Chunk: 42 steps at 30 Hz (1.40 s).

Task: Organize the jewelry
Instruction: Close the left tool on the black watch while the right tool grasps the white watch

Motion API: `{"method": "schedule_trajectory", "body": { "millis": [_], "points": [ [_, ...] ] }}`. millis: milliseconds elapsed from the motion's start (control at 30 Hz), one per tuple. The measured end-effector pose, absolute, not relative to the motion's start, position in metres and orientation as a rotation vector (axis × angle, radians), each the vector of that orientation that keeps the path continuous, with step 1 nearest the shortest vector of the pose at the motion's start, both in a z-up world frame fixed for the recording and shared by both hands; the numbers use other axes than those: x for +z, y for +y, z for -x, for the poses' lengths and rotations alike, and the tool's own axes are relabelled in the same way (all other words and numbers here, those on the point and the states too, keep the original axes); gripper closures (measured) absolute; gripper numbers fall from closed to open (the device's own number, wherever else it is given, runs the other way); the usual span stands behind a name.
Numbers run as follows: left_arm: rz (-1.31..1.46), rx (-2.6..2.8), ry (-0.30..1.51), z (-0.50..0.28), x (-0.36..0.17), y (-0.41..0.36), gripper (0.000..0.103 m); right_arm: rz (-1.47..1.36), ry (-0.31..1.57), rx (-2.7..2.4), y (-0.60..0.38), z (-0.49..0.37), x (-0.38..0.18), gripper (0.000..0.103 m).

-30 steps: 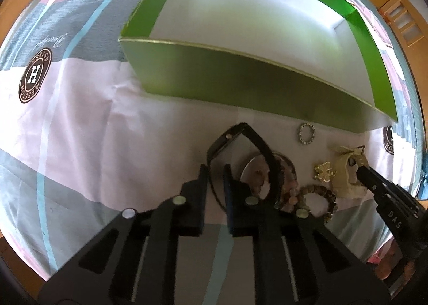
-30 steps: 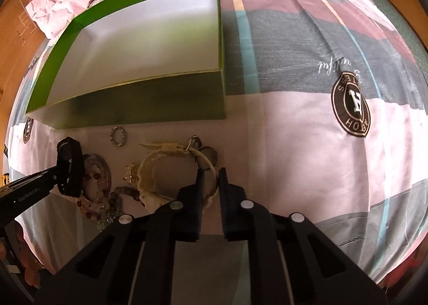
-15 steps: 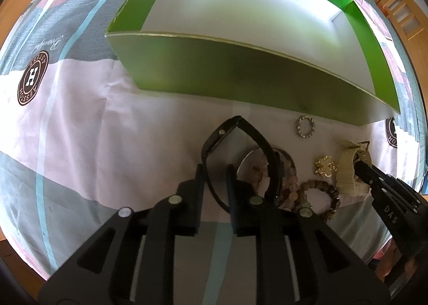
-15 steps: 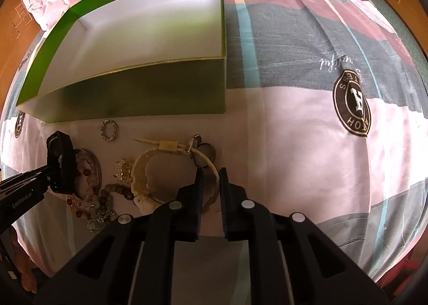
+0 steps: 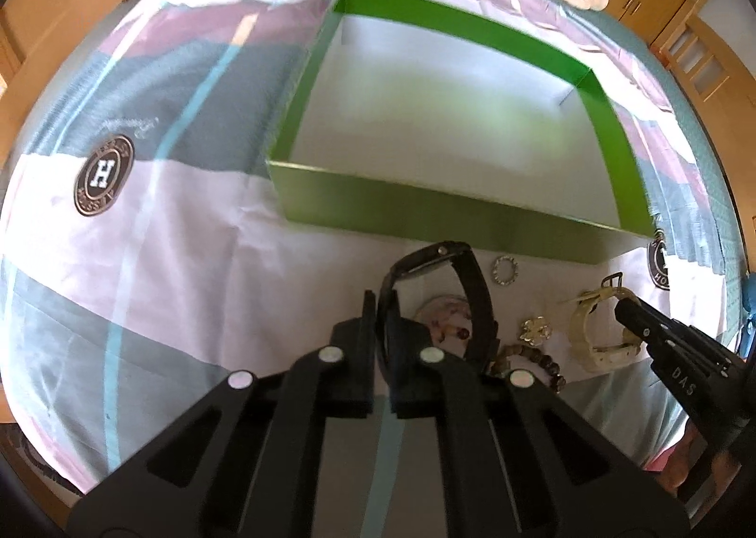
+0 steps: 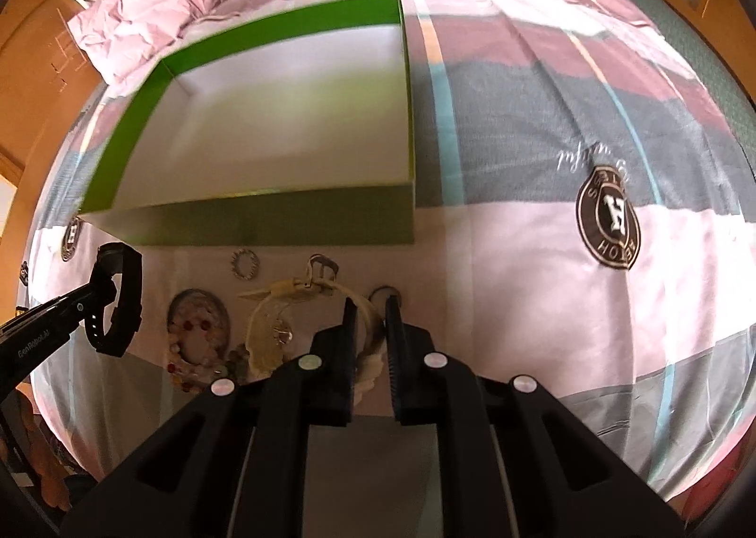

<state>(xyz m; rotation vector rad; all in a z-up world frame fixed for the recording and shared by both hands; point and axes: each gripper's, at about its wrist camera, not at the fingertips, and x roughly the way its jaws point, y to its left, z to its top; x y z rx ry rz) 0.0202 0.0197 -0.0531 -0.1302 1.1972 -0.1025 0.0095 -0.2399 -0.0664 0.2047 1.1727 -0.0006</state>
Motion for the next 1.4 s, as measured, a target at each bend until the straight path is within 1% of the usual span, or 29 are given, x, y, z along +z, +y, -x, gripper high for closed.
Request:
{"method": "schedule_trajectory", "body": {
  "millis": [133,300,567,1400],
  "points": [
    [0.134,-0.103,1.172,-0.014,-0.044,0.024,0.099,-0.235,1.15,0.008,-0.243,-0.012,-0.063,0.092],
    [0.132,-0.105,1.174,-0.013,-0.045,0.025,0.099,-0.25,1.181,0.017,-0.253,-0.009,-0.071,0.092],
    [0.137,-0.106,1.194,-0.014,-0.049,0.025,0.099,-0.198,1.193,0.014,-0.246,-0.006,-0.074,0.092],
    [0.085,-0.086,1.162,-0.012,-0.045,0.021,0.099,-0.152,1.193,0.024,-0.239,-0.001,-0.078,0.092]
  ]
}}
